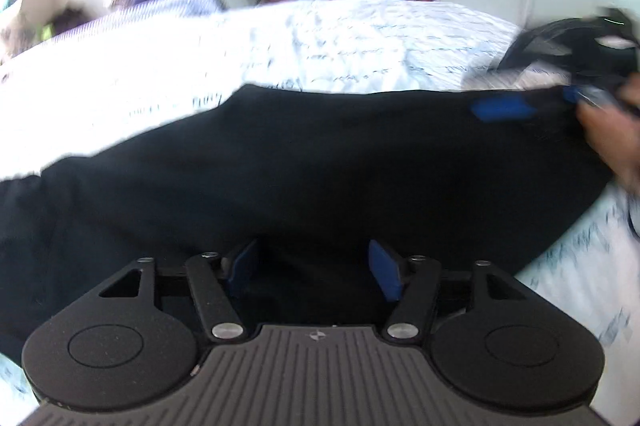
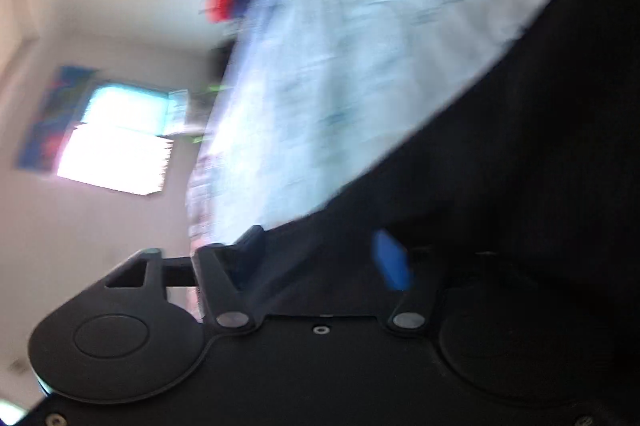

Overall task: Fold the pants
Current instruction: 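Open the left gripper and smooth the folded trousers while the right gripper holds them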

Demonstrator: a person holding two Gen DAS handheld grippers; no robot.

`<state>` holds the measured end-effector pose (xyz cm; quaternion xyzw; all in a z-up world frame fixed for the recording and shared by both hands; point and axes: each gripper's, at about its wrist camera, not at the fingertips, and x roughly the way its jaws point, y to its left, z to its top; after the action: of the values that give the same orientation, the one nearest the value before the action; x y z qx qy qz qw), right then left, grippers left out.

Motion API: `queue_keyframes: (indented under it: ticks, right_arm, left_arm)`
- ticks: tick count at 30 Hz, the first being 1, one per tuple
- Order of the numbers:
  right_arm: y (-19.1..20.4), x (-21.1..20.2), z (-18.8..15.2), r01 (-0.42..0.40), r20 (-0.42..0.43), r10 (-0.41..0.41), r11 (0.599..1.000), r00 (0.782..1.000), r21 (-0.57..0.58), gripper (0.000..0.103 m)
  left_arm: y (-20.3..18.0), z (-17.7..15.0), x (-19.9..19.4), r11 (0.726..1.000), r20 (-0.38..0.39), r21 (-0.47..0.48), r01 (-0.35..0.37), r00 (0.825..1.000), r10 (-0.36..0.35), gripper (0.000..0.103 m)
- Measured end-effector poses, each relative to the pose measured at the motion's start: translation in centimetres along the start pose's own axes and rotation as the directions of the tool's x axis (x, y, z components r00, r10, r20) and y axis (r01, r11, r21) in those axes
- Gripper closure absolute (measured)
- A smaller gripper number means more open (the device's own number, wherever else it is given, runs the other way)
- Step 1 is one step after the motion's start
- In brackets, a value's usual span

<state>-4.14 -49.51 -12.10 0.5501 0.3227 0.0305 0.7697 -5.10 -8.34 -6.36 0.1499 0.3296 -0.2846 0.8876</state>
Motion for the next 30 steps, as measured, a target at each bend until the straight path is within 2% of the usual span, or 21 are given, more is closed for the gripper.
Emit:
queue_keyframes:
  ticks: [1, 3, 5, 7, 8, 10, 12, 13, 14, 15, 16, 17, 18, 19, 21, 22, 23, 25, 27, 29, 30]
  right_arm:
    - [0.0, -0.5, 0.4, -0.02, 0.026, 0.02, 1.0, 0.999, 0.02, 0.1]
    - [2.1, -1.6, -0.2, -0.06, 0.072, 0.063, 0.997, 0.995, -0.05, 0.08]
    - [5.0, -0.8, -2.3, -0.164, 0.022, 0.168, 0.978, 0.985, -0.131, 0.017]
    - [7.9, 2.8, -4.5, -0.251, -0.137, 0.231, 0.955, 0.963, -0.155, 0.016]
    - [9.0, 4.7, -5.6, -0.268, -0.204, 0.234, 0.951, 0.95, -0.154, 0.016]
    - [10.0, 9.2, -6.8, -0.226, -0.304, 0.157, 0.953, 0.94, -0.204, 0.019]
    - [10.8, 11.5, -5.7, -0.126, -0.244, 0.034, 0.921, 0.969, -0.37, 0.069]
    - [10.6, 11.8, -4.6, -0.079, -0.217, -0.001, 0.93, 0.976, -0.359, 0.097]
    - [10.2, 11.5, -3.5, -0.06, -0.206, 0.001, 0.957, 0.979, -0.284, 0.099]
    - [10.3, 10.9, -2.7, -0.066, -0.185, 0.021, 0.969, 0.982, -0.238, 0.096]
    - [11.0, 10.0, -2.5, -0.101, -0.16, 0.062, 0.964, 0.985, -0.245, 0.08]
    - [11.8, 9.5, -2.9, -0.158, -0.151, 0.121, 0.951, 0.981, -0.264, 0.043]
    - [12.5, 9.7, -3.7, -0.216, -0.171, 0.174, 0.94, 0.97, -0.265, 0.022]
    - [13.3, 11.0, -4.8, -0.265, -0.229, 0.209, 0.931, 0.951, -0.252, 0.009]
    - [14.3, 14.4, -6.6, -0.285, -0.333, 0.195, 0.926, 0.923, -0.247, 0.011]
    - [14.4, 16.4, -7.2, -0.237, -0.323, 0.135, 0.924, 0.937, -0.299, 0.016]
    - [14.6, 17.4, -6.9, -0.201, -0.284, 0.098, 0.909, 0.954, -0.364, 0.046]
    - [14.4, 18.7, -4.9, -0.098, -0.223, 0.015, 0.926, 0.975, -0.364, 0.087]
    - [14.7, 17.8, -3.7, -0.093, -0.216, 0.028, 0.95, 0.976, -0.299, 0.083]
    - [16.3, 15.8, -4.7, -0.175, -0.194, 0.112, 0.921, 0.975, -0.349, 0.041]
    - [17.0, 15.3, -5.7, -0.238, -0.21, 0.172, 0.908, 0.962, -0.346, 0.032]
  left_arm:
    - [0.3, -0.2, -0.9, 1.0, 0.015, 0.011, -0.011, 1.0, 0.011, 0.036]
    - [0.7, -0.8, -2.6, 0.999, 0.065, 0.017, -0.042, 0.997, 0.041, 0.036]
    - [-0.9, -0.6, -2.9, 0.998, 0.12, 0.022, -0.056, 0.991, 0.053, 0.035]
    - [-1.5, 0.3, -1.4, 0.998, 0.126, 0.007, -0.056, 0.991, 0.055, 0.028]
    - [-2.1, 0.7, 0.2, 0.997, 0.08, -0.005, -0.072, 0.994, 0.072, 0.022]
    - [-2.4, 1.2, 2.7, 0.994, 0.026, -0.035, -0.103, 0.994, 0.104, 0.012]
    - [-1.9, 1.4, 2.1, 0.992, 0.033, -0.06, -0.112, 0.993, 0.114, 0.01]
    - [-1.7, 1.4, 1.2, 0.992, 0.039, -0.058, -0.111, 0.993, 0.114, 0.013]
    - [-1.7, 1.4, 0.4, 0.992, 0.056, -0.052, -0.118, 0.991, 0.121, 0.014]
    - [-1.6, 1.2, -0.7, 0.992, 0.076, -0.043, -0.122, 0.989, 0.125, 0.016]
    - [-1.5, 1.1, -1.4, 0.992, 0.09, -0.036, -0.122, 0.988, 0.125, 0.014]
    - [-1.4, 1.1, -2.0, 0.993, 0.1, -0.031, -0.113, 0.988, 0.115, 0.014]
    - [-1.2, 1.1, -2.1, 0.993, 0.103, -0.033, -0.11, 0.988, 0.112, 0.014]
    - [-0.9, 1.3, -1.8, 0.993, 0.099, -0.037, -0.115, 0.988, 0.118, 0.013]
    - [-0.1, 1.6, 0.1, 0.988, 0.048, -0.045, -0.151, 0.987, 0.153, 0.01]
    - [0.4, 1.6, 1.1, 0.984, -0.008, -0.062, -0.166, 0.986, 0.165, 0.008]
    - [1.1, 1.5, 1.1, 0.982, -0.02, -0.108, -0.151, 0.988, 0.15, 0.007]
    - [1.7, 1.5, 0.4, 0.983, -0.029, -0.125, -0.136, 0.991, 0.133, 0.007]
    - [1.9, 1.2, -1.0, 0.983, -0.015, -0.112, -0.146, 0.989, 0.145, 0.007]
    - [2.0, 1.3, -2.2, 0.985, 0.029, -0.101, -0.139, 0.989, 0.142, 0.011]
    - [2.0, 1.7, -2.6, 0.987, 0.062, -0.088, -0.133, 0.988, 0.139, 0.014]
